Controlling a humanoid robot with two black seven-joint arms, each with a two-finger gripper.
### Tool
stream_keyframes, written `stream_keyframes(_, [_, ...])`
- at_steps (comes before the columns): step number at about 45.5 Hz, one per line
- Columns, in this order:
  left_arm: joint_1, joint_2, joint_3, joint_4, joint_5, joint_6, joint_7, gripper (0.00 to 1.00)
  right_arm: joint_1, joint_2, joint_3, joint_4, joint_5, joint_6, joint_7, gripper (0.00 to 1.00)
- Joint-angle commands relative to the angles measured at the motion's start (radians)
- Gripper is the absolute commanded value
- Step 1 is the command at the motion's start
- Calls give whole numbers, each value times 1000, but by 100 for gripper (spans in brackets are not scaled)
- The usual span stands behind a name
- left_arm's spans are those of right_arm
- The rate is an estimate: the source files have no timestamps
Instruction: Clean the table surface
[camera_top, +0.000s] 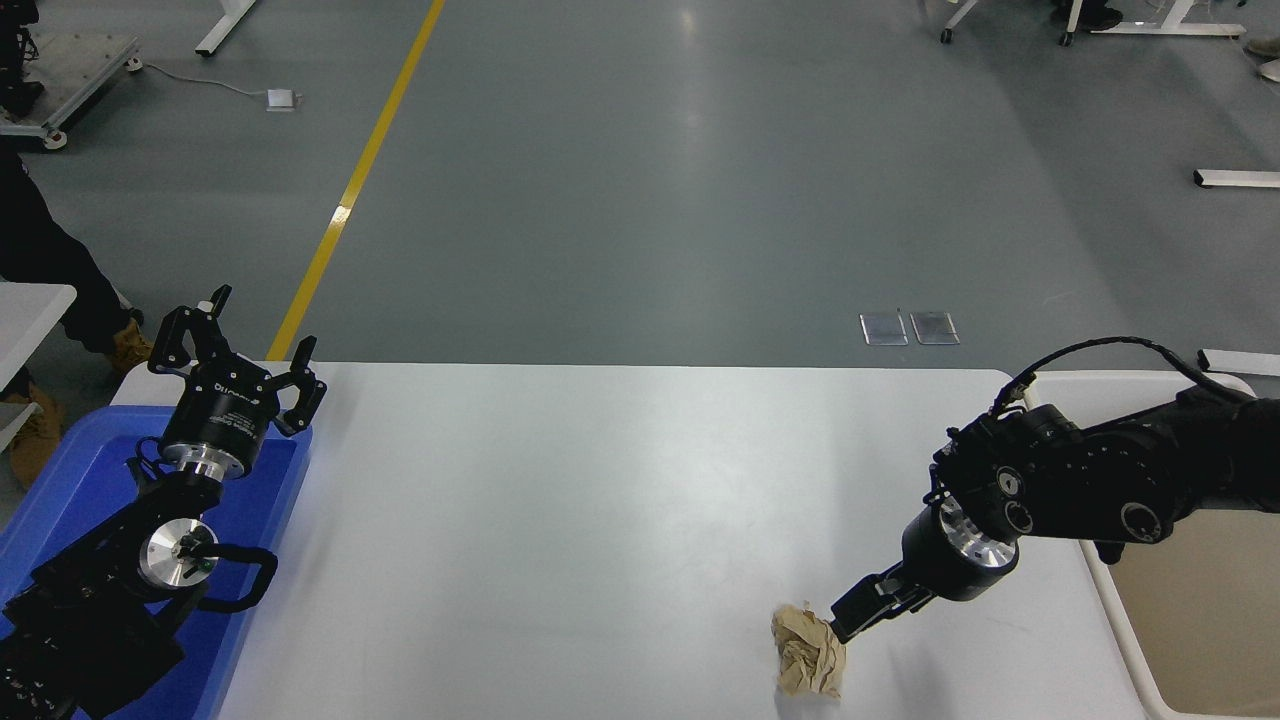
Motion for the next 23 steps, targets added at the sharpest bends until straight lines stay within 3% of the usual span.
stream_keyframes(1, [0,1,0,0,0,-1,0,100,-9,3,28,30,71,-3,-25,99])
stream_keyframes(23, [0,1,0,0,0,-1,0,100,-99,64,66,-50,73,-105,-40,99])
